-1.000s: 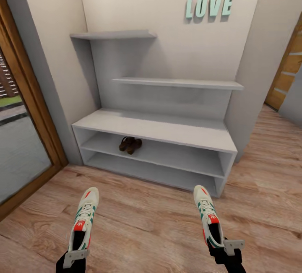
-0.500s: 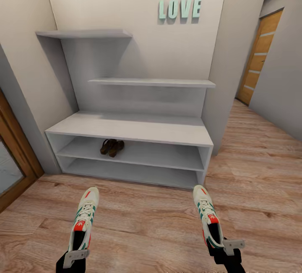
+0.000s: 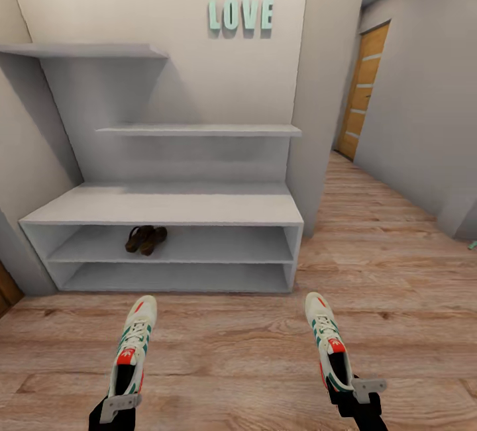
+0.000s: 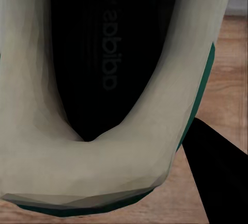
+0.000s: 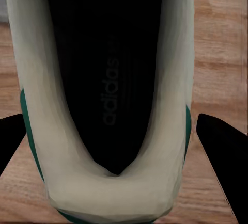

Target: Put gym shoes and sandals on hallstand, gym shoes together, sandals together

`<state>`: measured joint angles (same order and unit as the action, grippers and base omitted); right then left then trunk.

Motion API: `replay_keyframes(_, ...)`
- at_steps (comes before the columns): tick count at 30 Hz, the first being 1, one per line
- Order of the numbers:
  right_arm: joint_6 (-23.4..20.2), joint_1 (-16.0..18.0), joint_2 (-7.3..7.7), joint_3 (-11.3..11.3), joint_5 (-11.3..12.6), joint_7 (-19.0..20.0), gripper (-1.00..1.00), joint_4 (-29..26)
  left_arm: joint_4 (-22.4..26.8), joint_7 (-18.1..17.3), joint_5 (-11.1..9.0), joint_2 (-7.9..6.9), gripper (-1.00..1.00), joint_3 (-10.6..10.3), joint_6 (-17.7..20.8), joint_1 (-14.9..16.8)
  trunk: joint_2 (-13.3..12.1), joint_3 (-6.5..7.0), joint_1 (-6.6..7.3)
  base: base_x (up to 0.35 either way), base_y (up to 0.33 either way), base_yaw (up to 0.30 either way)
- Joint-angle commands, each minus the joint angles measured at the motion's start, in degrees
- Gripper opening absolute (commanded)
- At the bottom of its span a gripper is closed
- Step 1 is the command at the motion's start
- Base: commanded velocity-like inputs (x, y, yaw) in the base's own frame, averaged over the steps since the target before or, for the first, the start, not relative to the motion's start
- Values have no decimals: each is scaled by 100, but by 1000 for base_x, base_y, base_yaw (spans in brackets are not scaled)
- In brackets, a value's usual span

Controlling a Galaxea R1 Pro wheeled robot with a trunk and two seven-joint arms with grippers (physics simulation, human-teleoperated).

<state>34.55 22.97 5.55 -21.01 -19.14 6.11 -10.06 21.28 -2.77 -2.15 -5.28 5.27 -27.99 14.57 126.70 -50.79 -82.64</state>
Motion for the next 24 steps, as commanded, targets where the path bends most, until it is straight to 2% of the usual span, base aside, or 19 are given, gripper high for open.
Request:
replay_keyframes(1,17,6,-1,-52,-11,48,-100,4,-1,-30,-22,1,-100,18,-14,0,2,-5,1,0,0,-300)
replay_keyframes(11,17,6,-1,-52,-11,47,-100,4,-1,-37,-29,2,-100,18,-10,2,2,-5,1,0,0,-266)
replay_keyframes(24,23,6,15,-58,-19,65,-100,-23,-10,-91,-8,16,-100,-60,75,6,2,-5,1,0,0,-24)
